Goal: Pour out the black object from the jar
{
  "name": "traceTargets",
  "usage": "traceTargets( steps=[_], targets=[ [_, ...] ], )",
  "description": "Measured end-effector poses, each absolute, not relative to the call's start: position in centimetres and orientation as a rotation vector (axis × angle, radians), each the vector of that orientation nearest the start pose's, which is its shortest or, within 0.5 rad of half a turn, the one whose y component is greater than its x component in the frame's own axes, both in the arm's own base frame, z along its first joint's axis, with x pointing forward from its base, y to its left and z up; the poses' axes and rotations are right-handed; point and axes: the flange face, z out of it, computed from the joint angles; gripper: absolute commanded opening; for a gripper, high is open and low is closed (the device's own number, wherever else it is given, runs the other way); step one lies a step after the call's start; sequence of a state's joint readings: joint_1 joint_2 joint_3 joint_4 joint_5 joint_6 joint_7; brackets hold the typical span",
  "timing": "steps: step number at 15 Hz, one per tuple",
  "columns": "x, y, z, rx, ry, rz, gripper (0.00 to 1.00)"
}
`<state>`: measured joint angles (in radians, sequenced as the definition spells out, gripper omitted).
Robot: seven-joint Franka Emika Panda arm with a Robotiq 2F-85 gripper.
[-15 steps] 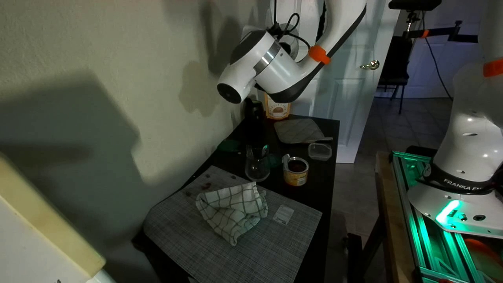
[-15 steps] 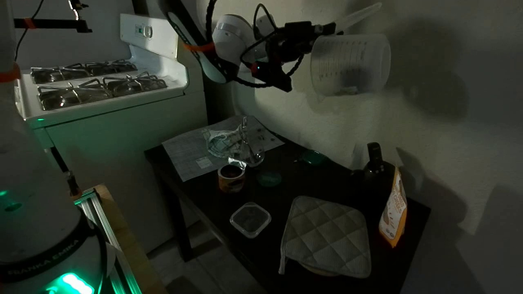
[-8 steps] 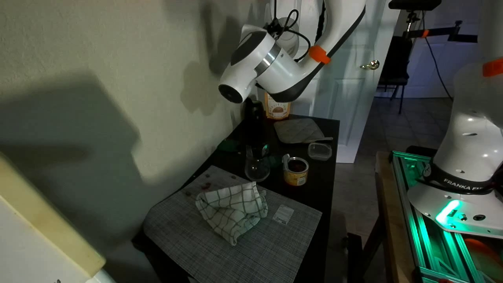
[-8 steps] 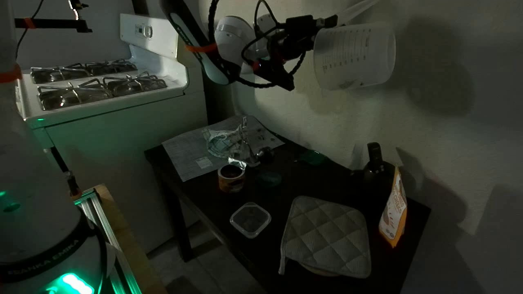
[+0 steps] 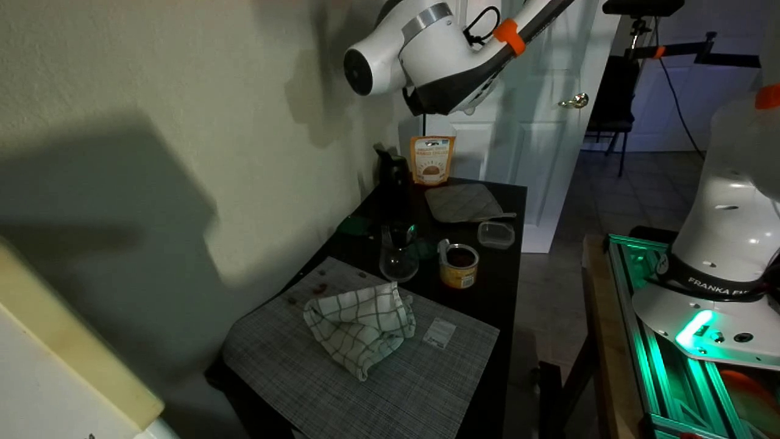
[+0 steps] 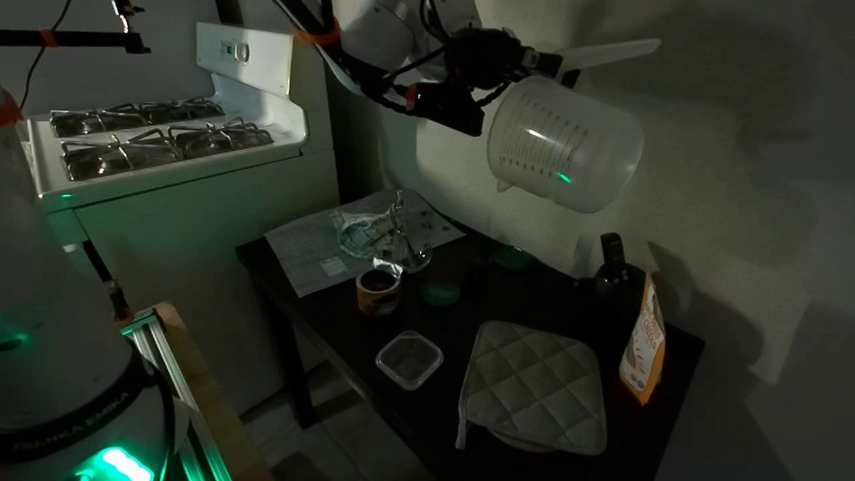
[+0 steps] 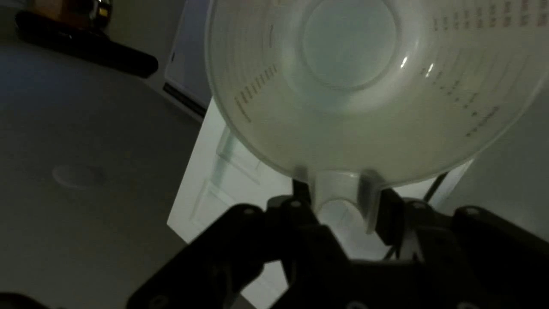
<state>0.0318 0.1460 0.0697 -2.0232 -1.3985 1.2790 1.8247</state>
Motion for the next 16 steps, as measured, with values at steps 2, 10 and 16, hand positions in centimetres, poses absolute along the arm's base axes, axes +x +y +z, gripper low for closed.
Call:
traceTargets(
  steps=[2,10,16],
  targets=[
    [52.4,-9.2,43.9,1.247,-1.157,0.686,0.11],
    [48.2,-14.9,44.4,1.070,-1.358,0.569,0.11],
    [47.5,-13.2,43.6,0.739,-1.345,0.630,0.36]
  ],
)
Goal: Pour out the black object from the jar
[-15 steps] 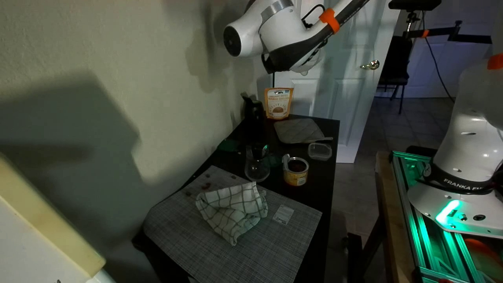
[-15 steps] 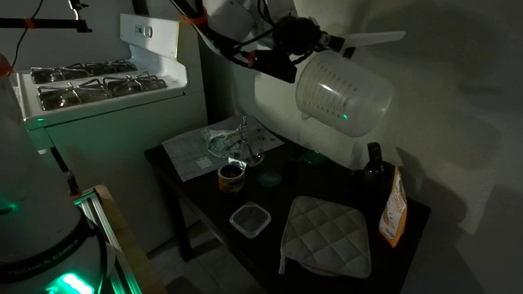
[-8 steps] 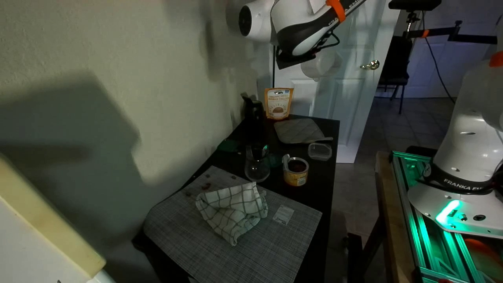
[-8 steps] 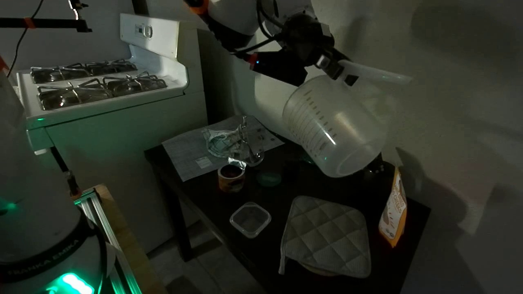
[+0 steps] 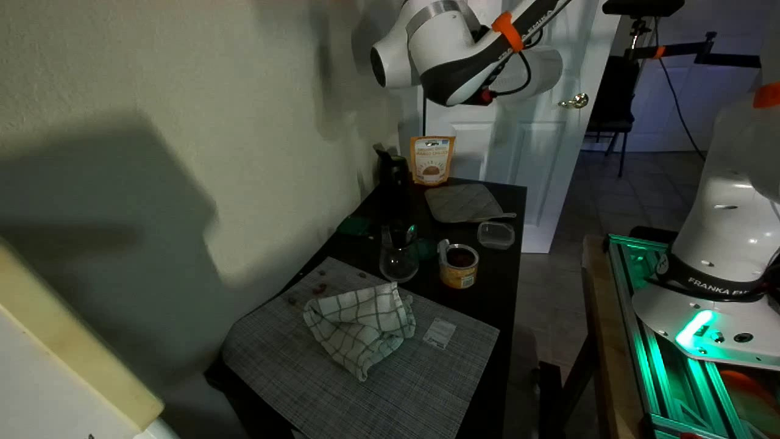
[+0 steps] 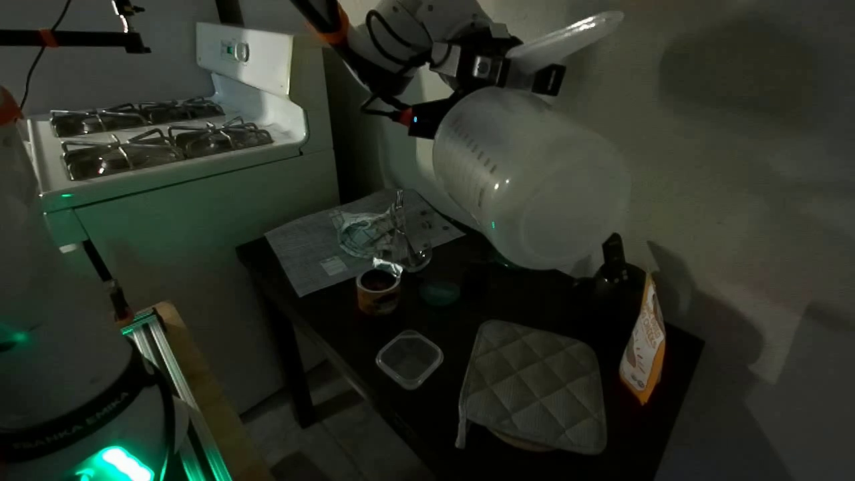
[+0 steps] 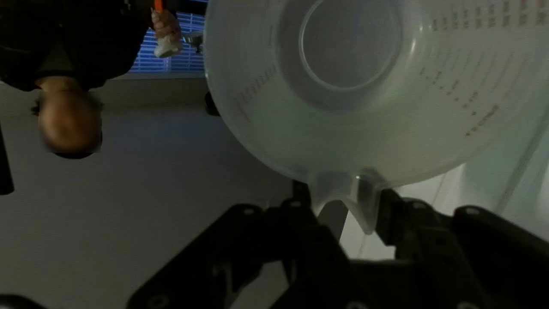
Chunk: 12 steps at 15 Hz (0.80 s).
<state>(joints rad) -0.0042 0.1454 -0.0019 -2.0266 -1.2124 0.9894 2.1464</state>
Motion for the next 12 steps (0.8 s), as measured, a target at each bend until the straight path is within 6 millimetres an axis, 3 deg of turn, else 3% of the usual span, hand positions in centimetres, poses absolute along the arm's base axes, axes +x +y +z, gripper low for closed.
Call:
traceTargets(
  steps=[1,2,7,12],
  targets=[
    [47.8,-12.8,43.4,0.725,-1.338,0.638,0.36],
    [48.0,-12.6,43.1,0.719,-1.335,0.644,0.11],
    [49.6,-12.9,42.2,0.832,-1.399,0.698,0.11],
    [52.4,-13.2,38.8,1.123,-1.458,0.757,0.11]
  ],
)
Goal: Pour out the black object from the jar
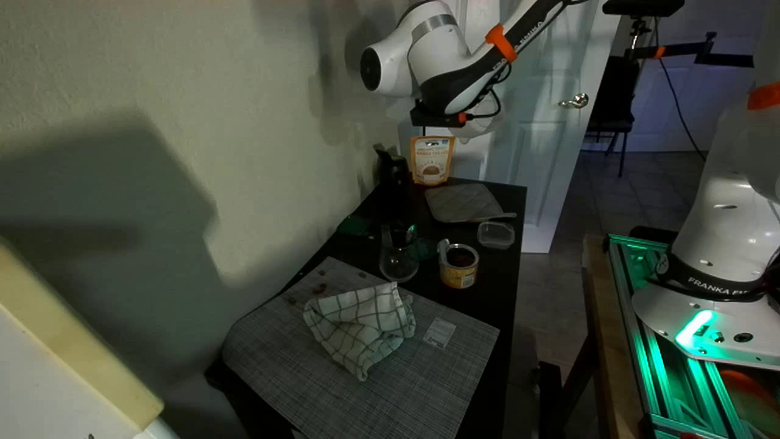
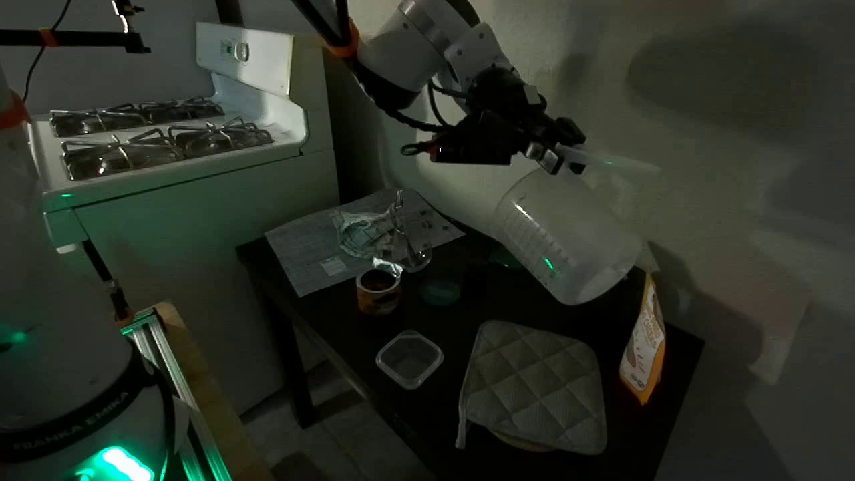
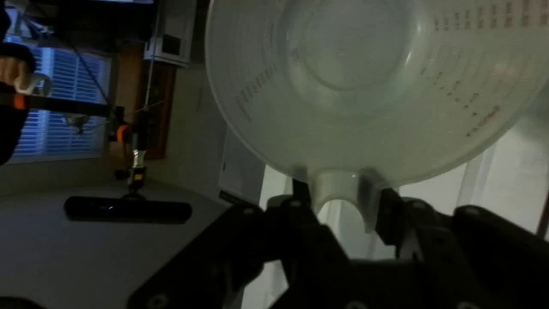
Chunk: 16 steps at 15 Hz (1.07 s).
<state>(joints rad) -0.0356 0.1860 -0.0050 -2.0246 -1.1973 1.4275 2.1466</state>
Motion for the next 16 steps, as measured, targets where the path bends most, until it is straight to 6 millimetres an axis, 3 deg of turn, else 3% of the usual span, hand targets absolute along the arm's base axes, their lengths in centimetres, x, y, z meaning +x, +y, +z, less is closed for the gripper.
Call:
traceTargets(
  steps=[5,9,10,15,16],
  targets=[
    [54.0,-12.5,35.3,1.375,-1.365,0.668,0.11],
    [54.2,-12.1,34.6,1.473,-1.284,0.578,0.11],
    [54.3,-12.1,34.6,1.490,-1.270,0.567,0.36],
    [54.3,-12.1,34.6,1.491,-1.268,0.566,0.36],
    [54.3,-12.1,34.6,1.491,-1.268,0.566,0.11]
  ],
)
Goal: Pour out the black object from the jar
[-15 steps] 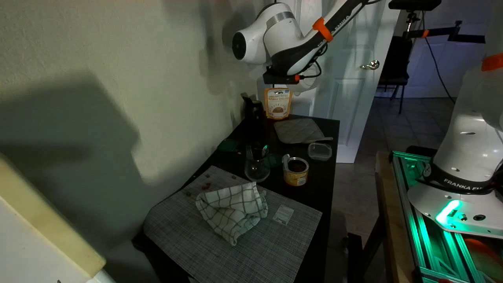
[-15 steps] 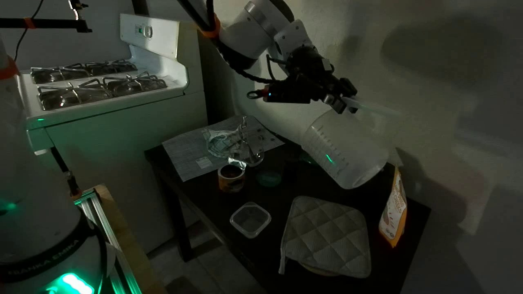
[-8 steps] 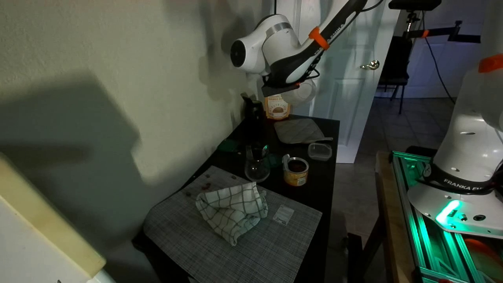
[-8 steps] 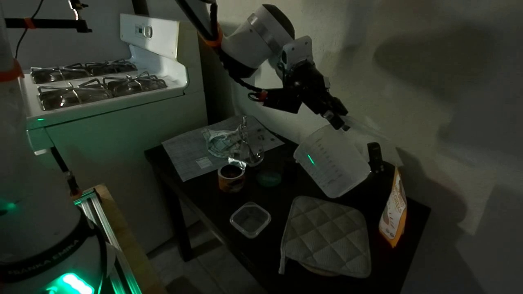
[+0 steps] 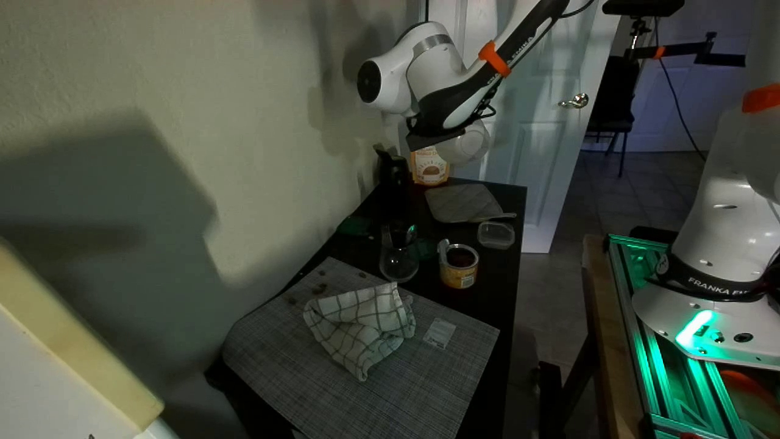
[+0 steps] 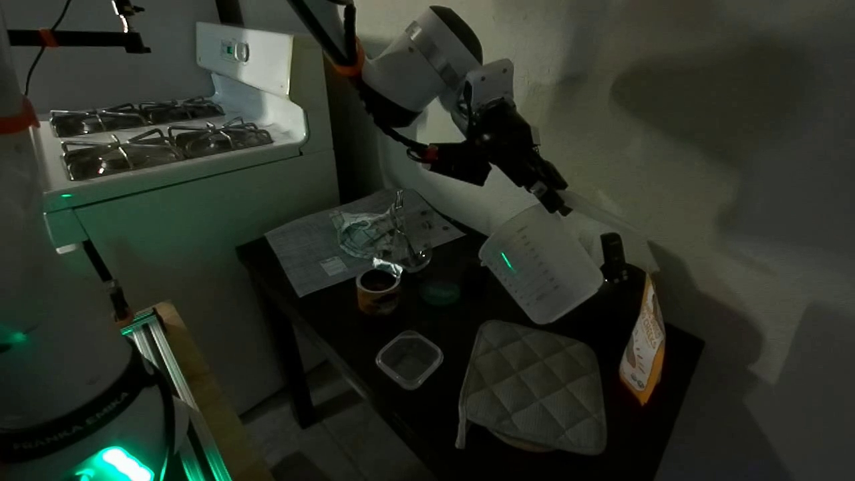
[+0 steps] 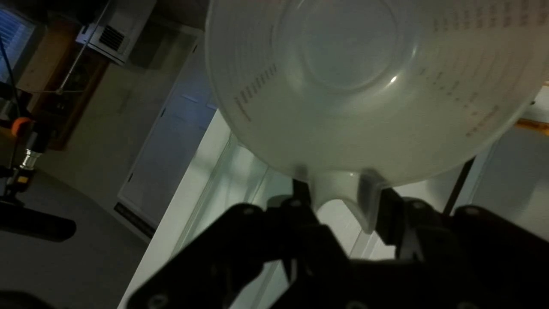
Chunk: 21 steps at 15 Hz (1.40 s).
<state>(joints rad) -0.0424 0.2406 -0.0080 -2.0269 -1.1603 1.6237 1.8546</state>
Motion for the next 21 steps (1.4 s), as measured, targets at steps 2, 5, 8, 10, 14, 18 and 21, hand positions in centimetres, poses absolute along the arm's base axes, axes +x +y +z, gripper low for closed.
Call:
traceTargets(
  steps=[2,5,8,10,14,18,21],
  targets=[
    [54.3,-12.1,34.6,1.491,-1.268,0.566,0.11],
    [54.4,-11.5,33.8,1.536,-1.413,0.521,0.11],
    [54.1,-11.3,32.7,1.561,-1.572,0.444,0.11],
    [53.8,-11.9,32.3,1.548,-1.681,0.405,0.11],
    [52.2,-16.0,32.8,1.479,-1.894,0.323,0.11],
    [50.3,-20.4,33.7,1.364,-2.117,0.204,0.11],
    [50.6,-21.4,34.4,1.329,-2.265,0.176,0.36]
  ],
)
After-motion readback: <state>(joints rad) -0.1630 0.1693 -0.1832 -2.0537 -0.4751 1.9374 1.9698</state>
